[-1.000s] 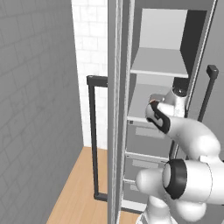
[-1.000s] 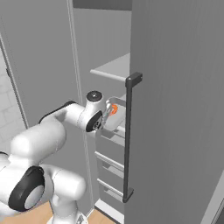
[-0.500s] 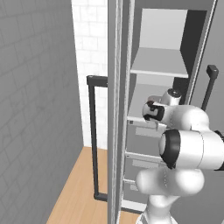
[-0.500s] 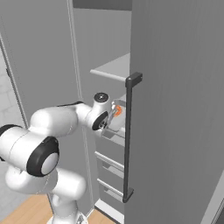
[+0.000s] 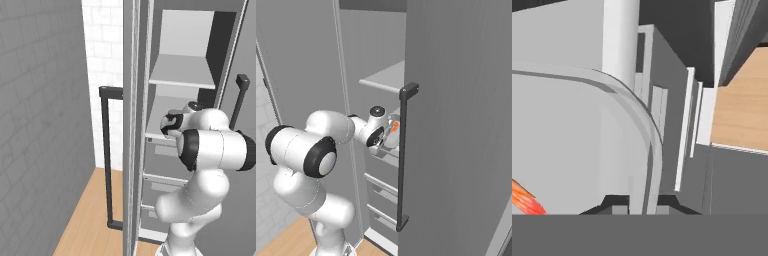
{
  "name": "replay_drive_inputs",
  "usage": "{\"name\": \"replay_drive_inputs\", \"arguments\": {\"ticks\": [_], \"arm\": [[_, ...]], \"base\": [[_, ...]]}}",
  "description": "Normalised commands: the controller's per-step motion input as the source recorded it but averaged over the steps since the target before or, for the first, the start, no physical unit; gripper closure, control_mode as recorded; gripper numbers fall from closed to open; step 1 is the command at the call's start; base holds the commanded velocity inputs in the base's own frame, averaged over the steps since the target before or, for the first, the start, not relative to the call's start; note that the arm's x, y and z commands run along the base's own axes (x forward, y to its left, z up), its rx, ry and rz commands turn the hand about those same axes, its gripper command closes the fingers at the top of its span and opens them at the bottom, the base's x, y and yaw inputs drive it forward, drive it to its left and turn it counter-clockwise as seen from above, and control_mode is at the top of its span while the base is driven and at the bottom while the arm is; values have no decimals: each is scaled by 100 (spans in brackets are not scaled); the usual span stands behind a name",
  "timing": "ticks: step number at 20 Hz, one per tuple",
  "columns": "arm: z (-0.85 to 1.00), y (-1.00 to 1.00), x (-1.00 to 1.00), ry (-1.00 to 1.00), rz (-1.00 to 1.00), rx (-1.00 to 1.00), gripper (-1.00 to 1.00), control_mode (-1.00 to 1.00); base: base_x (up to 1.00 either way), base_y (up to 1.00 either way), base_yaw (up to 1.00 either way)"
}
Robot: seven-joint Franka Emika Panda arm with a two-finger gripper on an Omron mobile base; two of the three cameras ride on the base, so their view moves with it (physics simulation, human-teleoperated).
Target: Take the meat container that has the shrimp and place it on the second highest rack of the freezer. Then take the vegetable container that has the tomato and lime and place it on the highest rack of the freezer.
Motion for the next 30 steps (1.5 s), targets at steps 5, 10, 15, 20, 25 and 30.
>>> {"name": "replay_drive_inputs", "arguments": {"ticks": [5,10,15,20,25,30], "arm": [[-16,-12,29,3,0,0,100,-100],[-13,-13,22,8,-1,0,100,-100],[-4,-5,14,1,-5,0,100,-100],[0,-8,2,0,-8,0,100,-100],[0,-6,15,0,-9,0,100,-100],[0,-1,39,0,-2,0,100,-100]], "base": [[0,0,0],[0,0,0],[0,0,0],[0,0,0],[0,0,0],[0,0,0]]}}
